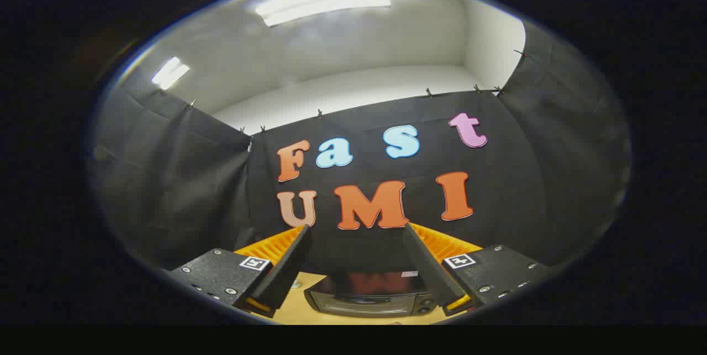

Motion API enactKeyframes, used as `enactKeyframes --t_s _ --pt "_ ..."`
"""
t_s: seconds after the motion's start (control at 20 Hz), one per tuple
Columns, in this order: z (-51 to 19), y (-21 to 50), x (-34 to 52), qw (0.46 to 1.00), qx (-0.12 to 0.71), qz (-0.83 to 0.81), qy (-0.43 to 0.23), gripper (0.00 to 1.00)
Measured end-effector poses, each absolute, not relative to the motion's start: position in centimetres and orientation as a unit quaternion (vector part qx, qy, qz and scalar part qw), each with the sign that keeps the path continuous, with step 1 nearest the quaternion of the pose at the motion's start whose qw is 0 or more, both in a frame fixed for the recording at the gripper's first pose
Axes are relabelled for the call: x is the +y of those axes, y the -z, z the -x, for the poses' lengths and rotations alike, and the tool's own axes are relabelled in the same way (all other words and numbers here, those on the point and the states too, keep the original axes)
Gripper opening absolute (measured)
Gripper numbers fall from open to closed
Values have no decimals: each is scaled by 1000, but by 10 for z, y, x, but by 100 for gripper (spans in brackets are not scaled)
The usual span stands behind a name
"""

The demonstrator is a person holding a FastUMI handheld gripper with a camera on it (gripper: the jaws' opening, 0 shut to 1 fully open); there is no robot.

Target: Open the toaster oven, put the food inside, and close the toaster oven door.

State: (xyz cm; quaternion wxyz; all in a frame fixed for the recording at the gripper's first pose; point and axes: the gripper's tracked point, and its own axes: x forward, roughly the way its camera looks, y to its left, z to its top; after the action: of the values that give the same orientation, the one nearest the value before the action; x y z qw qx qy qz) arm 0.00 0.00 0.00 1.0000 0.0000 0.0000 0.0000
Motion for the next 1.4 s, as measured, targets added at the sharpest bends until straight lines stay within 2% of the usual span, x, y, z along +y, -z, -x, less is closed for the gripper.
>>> enactKeyframes --t_s 0.3,0.8,1.0,1.4 --pt "2 -5 6 1000 -14 20 4 98" --pt "-11 26 22 1000 7 11 -1 99" --pt "-23 66 21 999 29 12 5 98" --pt "-56 186 19 990 138 6 14 99"
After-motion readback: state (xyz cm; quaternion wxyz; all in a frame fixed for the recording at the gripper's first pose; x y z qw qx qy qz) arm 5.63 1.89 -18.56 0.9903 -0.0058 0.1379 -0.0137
